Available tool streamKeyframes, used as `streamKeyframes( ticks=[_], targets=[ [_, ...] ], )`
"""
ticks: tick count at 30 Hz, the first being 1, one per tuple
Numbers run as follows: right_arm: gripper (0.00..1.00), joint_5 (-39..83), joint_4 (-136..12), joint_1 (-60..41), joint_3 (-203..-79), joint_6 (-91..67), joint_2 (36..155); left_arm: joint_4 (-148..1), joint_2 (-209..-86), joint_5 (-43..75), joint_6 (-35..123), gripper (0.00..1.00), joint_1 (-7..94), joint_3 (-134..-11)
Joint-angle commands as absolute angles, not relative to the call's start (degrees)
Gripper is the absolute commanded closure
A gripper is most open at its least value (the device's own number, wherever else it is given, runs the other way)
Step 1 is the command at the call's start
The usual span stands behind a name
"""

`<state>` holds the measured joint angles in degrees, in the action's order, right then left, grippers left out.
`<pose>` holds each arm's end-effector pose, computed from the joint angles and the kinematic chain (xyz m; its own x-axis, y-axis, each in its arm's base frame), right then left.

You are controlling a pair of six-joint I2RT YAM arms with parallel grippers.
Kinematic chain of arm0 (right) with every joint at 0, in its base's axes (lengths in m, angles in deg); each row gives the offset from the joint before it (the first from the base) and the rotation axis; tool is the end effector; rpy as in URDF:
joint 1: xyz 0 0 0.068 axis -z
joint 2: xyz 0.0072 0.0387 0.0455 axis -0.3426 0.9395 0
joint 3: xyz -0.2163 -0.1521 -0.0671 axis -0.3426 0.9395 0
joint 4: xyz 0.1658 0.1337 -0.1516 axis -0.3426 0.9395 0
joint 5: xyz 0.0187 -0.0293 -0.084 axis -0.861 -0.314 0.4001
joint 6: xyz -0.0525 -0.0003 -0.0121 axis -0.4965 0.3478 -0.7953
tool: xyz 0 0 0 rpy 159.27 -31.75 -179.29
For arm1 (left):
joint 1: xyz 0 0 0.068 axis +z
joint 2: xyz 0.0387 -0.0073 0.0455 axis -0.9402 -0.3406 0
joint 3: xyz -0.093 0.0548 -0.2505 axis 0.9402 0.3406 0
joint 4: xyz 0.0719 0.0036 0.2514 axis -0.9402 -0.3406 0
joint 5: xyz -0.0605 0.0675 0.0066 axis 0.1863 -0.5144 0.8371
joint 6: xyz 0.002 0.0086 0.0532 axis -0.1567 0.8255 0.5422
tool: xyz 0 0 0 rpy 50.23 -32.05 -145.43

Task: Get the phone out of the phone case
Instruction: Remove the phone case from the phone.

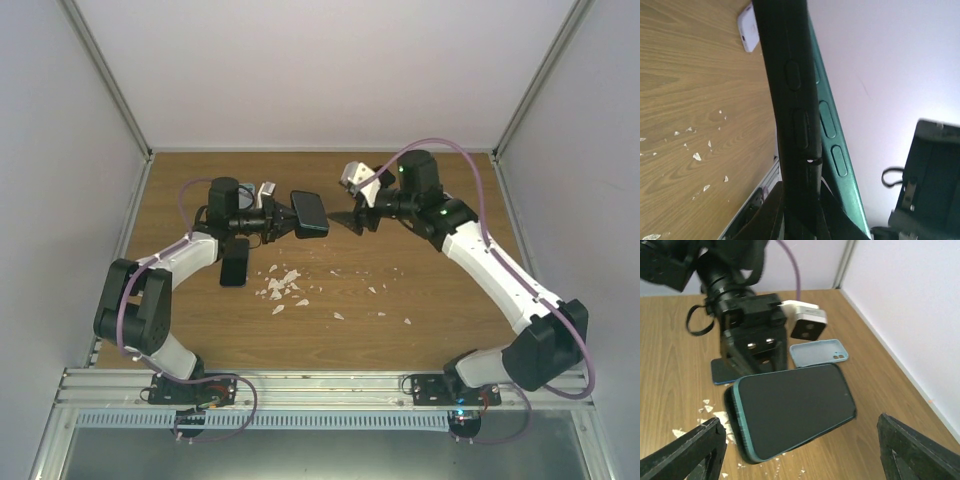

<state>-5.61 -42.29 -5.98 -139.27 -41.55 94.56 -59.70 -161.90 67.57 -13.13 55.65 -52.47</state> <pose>0.2744 0.1569 0.3614 -0.0546 -0.3756 -0.9252 -0.9145 0.3908 -0.1047 0.3181 -0.1136 0.2390 -0.9720 -0.2335 -0.0258 -0.0199 0.1912 -0.9814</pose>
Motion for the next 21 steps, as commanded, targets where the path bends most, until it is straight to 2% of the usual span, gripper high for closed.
streamKeyframes(
  ticks=[1,10,21],
  targets=[
    [0.18,0.3,-39.8,-9.6,-138.1,-47.6,94.3,-57.6,-161.7,66.9,-19.1,1.0,56.9,-52.6],
    [0.34,11.3,-42.1,-14.5,-136.9,-51.3,95.4,-58.0,-161.8,66.4,-22.4,0.99,57.4,-52.2],
    [0.38,18.1,-44.8,-21.0,-136.5,-52.4,97.7,-56.2,-162.5,67.1,-24.8,0.98,58.0,-51.3]
  ],
)
